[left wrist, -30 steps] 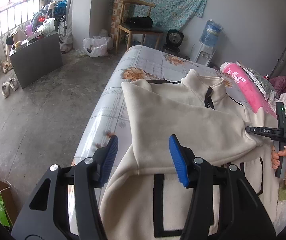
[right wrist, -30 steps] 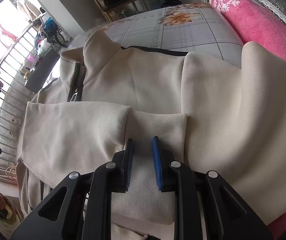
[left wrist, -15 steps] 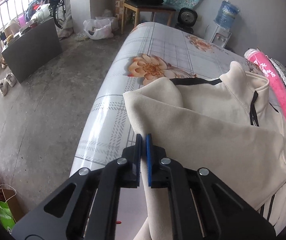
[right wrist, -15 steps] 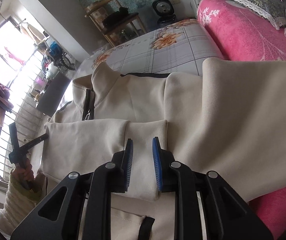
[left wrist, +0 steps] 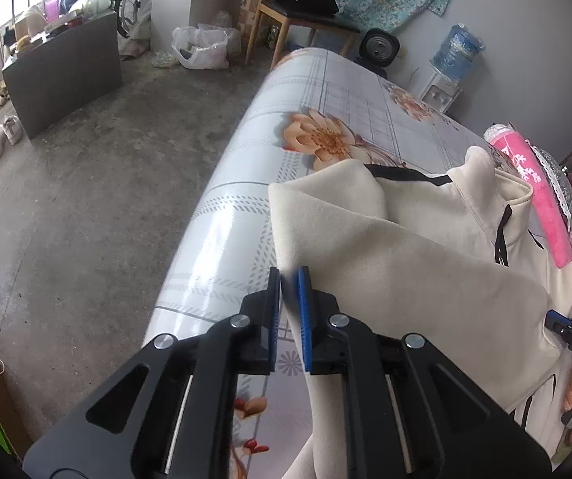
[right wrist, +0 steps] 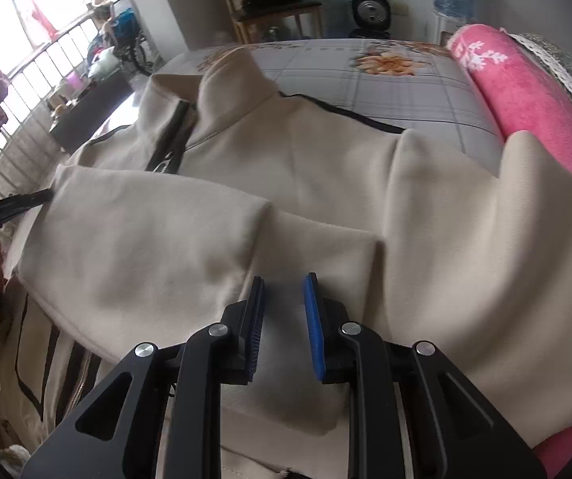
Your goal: Fold large clothes
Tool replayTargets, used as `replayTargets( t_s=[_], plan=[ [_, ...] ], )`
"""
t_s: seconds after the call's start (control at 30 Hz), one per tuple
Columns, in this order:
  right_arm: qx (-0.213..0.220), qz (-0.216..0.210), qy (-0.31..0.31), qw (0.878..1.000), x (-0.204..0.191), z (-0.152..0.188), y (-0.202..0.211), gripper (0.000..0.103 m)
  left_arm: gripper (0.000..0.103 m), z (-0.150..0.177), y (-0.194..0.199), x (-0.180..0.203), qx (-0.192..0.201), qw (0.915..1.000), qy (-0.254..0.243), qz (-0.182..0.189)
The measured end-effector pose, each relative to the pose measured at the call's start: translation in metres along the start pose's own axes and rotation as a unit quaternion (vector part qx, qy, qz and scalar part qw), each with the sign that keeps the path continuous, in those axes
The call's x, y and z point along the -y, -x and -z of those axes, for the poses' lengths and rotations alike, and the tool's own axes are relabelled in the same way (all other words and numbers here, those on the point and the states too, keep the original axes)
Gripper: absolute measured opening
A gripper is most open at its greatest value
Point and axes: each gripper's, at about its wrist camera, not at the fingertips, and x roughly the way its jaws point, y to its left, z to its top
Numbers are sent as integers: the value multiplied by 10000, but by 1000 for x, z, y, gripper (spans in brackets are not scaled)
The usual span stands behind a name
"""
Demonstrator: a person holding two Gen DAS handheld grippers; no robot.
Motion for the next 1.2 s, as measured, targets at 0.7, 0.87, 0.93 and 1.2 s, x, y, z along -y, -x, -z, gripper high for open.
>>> replayTargets(
  t_s=[0.7, 0.87, 0.93, 1.2],
  plan=[
    [62, 220, 577, 9981, -49, 30, 51, 52, 58, 92, 69, 89, -158, 9797, -1997, 23],
    [-42, 185, 186, 9996, -70, 31, 23, 55, 68, 86, 46, 122, -215, 9807, -1939, -133],
    [-114, 414, 125, 9990, -76, 36, 6, 58, 69, 92, 33, 130, -244, 9787, -2020, -269],
    [599, 813, 223, 9946, -99, 38, 30, 72, 96, 107, 16, 119, -169, 9816, -1794, -637]
  ],
)
